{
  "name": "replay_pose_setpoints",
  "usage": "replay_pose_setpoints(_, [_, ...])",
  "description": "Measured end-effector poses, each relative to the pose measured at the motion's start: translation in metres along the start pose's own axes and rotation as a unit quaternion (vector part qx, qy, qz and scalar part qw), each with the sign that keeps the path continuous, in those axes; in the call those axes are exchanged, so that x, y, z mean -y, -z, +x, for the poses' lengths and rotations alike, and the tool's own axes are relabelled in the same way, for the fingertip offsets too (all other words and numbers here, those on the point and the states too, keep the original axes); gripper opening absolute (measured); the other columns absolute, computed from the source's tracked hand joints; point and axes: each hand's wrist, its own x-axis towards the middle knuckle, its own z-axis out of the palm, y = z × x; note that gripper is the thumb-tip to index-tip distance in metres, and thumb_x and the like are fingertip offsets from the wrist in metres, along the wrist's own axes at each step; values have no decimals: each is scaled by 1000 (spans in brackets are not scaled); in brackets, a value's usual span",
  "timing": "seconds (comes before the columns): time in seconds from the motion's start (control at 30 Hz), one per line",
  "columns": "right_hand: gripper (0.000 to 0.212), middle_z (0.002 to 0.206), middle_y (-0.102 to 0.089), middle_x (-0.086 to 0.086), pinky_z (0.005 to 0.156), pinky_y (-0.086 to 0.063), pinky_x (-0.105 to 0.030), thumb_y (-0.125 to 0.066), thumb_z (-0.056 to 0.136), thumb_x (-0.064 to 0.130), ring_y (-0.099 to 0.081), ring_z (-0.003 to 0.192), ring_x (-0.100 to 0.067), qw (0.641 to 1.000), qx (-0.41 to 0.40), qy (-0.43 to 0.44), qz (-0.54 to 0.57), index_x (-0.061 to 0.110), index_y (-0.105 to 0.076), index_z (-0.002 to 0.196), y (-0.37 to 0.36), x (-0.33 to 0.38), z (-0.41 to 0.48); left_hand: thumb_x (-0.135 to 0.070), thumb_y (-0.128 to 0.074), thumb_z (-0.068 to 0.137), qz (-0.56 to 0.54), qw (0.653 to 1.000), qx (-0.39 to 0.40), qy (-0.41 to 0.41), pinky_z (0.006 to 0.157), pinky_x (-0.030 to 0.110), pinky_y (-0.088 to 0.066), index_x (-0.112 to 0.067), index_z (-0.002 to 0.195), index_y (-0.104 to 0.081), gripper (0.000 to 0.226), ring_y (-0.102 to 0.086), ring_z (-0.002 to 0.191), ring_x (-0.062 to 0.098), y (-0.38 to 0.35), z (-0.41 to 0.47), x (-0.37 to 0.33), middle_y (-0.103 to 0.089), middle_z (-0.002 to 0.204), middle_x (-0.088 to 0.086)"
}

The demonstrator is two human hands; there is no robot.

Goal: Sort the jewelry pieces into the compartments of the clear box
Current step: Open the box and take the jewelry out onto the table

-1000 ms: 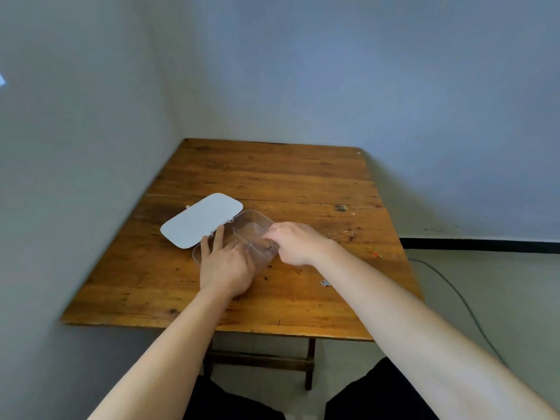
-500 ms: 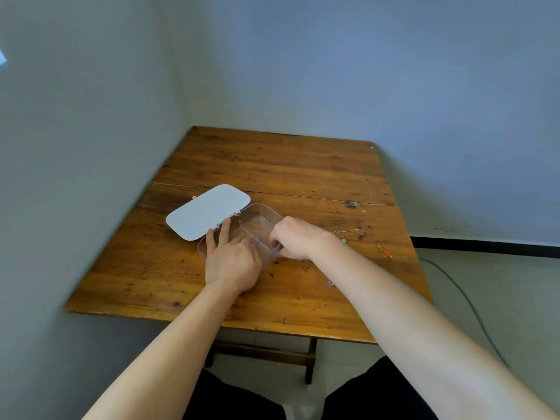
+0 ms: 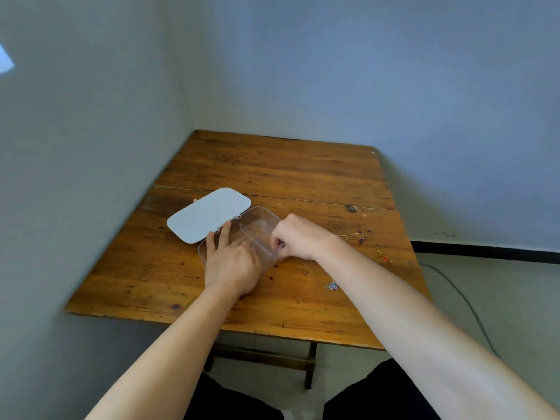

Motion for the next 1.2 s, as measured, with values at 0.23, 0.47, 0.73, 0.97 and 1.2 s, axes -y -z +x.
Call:
replay_pose_setpoints(0.23, [14, 87, -70, 18, 75, -51, -24, -86, 78, 27, -65, 88, -2, 982, -68, -9, 174, 31, -80, 91, -6, -21, -11, -40, -25, 97, 12, 1000, 7, 10, 121, 54, -4, -23, 120, -69, 52, -14, 151, 24, 1, -1, -1, -63, 136, -1])
replay_pose_setpoints(0.47, [10, 102, -76, -1, 81, -61, -30, -77, 89, 24, -73, 96, -14, 803, -216, -64, 552, 25, -74, 99, 9, -35, -34, -40, -24, 101, 7, 999, 32, 0, 121, 54, 1, -23, 131, -62, 51, -8, 152, 25, 7, -2, -3, -53, 147, 0])
replay_pose_setpoints(0.73, [13, 108, -72, -14, 84, -61, -32, -64, 99, 20, -75, 98, -25, 663, -345, -106, 656, 13, -58, 110, 55, -76, -76, -30, -40, 100, 0, 999, 14, -30, 116, 59, -20, -20, 141, -46, 42, -30, 143, 32, 23, 11, -13, -42, 153, 10])
replay_pose_setpoints(0.97, [24, 110, -71, -16, 88, -60, -32, -61, 101, 19, -75, 96, -20, 645, -436, -130, 614, 7, -55, 121, 93, -108, -91, -41, -32, 104, -71, 989, 13, -132, 119, 53, -16, -19, 146, -42, 49, -16, 151, 29, 20, 53, -67, -31, 160, 10])
replay_pose_setpoints(1.2, [26, 112, -71, -17, 91, -59, -32, -60, 102, 19, -74, 100, -22, 650, -449, -132, 598, 7, -55, 124, 115, -119, -75, -48, -25, 102, 46, 980, 130, -141, 118, 57, -5, -28, 143, -49, 51, -18, 150, 29, -9, 89, -82, -38, 158, 3])
